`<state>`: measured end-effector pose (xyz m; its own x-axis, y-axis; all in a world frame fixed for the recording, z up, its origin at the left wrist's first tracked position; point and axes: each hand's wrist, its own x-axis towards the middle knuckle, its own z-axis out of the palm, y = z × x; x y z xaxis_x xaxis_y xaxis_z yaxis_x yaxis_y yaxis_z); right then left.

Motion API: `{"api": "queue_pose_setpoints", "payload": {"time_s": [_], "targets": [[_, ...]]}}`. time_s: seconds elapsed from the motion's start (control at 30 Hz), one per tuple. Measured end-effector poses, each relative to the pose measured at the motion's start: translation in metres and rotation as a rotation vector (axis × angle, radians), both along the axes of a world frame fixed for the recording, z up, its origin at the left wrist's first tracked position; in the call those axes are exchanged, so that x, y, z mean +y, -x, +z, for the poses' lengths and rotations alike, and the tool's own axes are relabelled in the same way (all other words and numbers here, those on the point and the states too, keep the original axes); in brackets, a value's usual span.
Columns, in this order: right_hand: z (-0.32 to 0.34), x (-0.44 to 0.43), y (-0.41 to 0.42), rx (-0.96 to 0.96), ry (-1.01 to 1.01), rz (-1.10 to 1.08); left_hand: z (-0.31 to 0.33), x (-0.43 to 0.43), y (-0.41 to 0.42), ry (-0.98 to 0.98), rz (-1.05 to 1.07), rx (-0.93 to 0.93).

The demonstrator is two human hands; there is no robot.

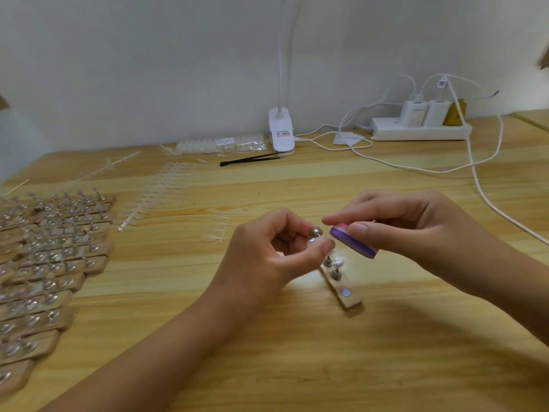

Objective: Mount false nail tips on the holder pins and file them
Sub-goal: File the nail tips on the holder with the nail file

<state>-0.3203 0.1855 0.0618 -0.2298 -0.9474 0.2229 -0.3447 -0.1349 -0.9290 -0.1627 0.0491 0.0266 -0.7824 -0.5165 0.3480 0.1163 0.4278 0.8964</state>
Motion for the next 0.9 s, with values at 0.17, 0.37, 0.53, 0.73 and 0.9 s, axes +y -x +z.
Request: {"api": "queue_pose_setpoints", "payload": {"time_s": [0.17, 0.37, 0.53, 0.73, 0.9], "targets": [[-0.002, 0.0, -0.001, 0.081, 0.004, 0.051, -0.001, 0.002, 0.001, 0.057, -0.106, -0.047], [-0.006, 0.0, -0.006, 0.178, 0.041, 0.084, 0.002, -0.004, 0.0, 0.056, -0.216, -0.128], [-0.005, 0.0, -0.004, 0.187, 0.017, 0.113, 0.005, -0.011, -0.002, 0.0, -0.232, -0.163], [-0.008, -0.002, -0.005, 0.151, 0.007, 0.129, 0.005, -0.003, 0.0, 0.049, -0.3, -0.178], [-0.006, -0.001, -0.001, 0.157, 0.0, 0.121, 0.009, -0.013, -0.003, 0.013, -0.253, -0.167]]}}
